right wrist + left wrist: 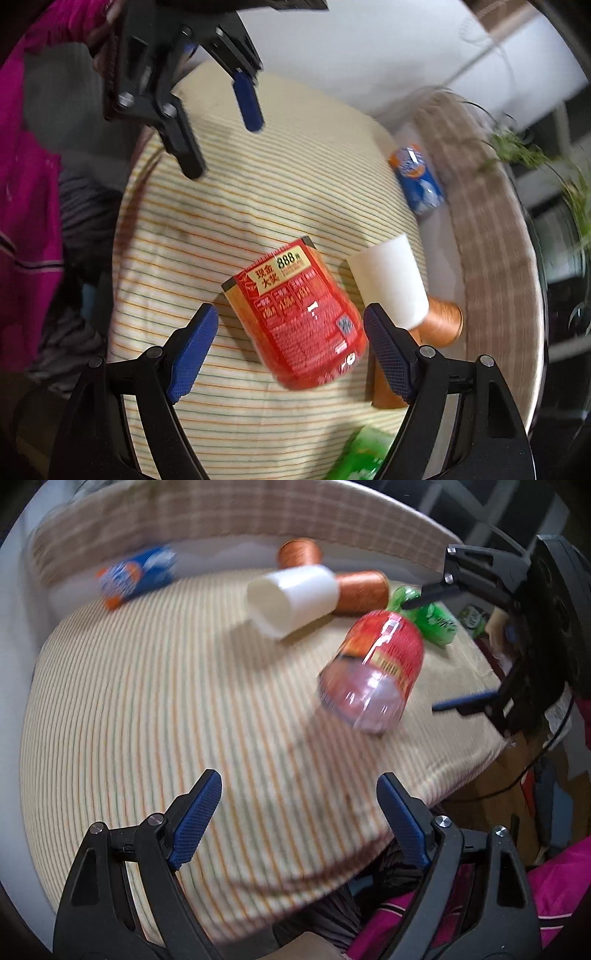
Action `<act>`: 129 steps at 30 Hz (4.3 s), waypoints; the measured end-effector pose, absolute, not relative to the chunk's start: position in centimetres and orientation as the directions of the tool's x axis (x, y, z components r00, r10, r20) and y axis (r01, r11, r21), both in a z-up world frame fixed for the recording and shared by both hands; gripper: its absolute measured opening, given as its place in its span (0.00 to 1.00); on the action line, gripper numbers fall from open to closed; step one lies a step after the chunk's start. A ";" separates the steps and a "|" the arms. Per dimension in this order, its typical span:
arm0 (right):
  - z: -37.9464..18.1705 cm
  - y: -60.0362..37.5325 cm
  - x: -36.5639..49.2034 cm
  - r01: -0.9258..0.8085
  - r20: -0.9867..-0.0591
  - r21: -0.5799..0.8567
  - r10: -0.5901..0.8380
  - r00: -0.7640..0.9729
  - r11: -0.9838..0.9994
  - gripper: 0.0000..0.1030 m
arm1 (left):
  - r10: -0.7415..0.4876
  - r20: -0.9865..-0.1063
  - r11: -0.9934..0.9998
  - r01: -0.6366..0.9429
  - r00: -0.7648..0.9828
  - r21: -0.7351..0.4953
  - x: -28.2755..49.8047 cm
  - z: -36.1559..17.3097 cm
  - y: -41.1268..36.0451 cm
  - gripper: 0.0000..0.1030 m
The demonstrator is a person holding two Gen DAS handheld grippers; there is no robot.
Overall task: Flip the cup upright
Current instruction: 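Grasp the red jar with the right tool while the left tool releases it, then rotate the red jar with the right tool until its opening faces up, then lower the upright red jar onto the table and open the right tool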
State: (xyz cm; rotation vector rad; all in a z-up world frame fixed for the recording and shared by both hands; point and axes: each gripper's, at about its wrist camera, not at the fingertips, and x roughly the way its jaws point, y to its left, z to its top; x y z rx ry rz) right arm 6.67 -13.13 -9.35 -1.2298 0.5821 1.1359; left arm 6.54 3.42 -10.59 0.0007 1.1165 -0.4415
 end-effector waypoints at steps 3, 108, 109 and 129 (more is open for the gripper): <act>-10.2 -12.2 7.2 -0.897 -0.875 -0.422 0.317 0.365 -0.133 0.79 | -0.332 -0.874 0.928 0.286 0.355 -0.236 5.5 -11.3 4.3 0.86; -11.2 -20.4 6.6 -0.283 -0.683 0.274 0.393 0.616 0.919 0.76 | -0.295 -0.743 0.949 0.275 0.601 -0.154 2.3 -7.2 2.5 0.86; -11.3 -20.5 6.3 -0.286 -0.686 0.273 0.394 0.612 0.918 0.76 | -0.292 -0.736 0.950 0.273 0.610 -0.151 2.2 -7.0 2.4 0.86; -6.0 -23.1 -2.5 -0.196 -0.534 0.070 0.203 0.821 0.978 0.78 | -0.212 -0.495 0.975 0.218 0.843 -0.047 -3.3 -2.5 0.1 0.86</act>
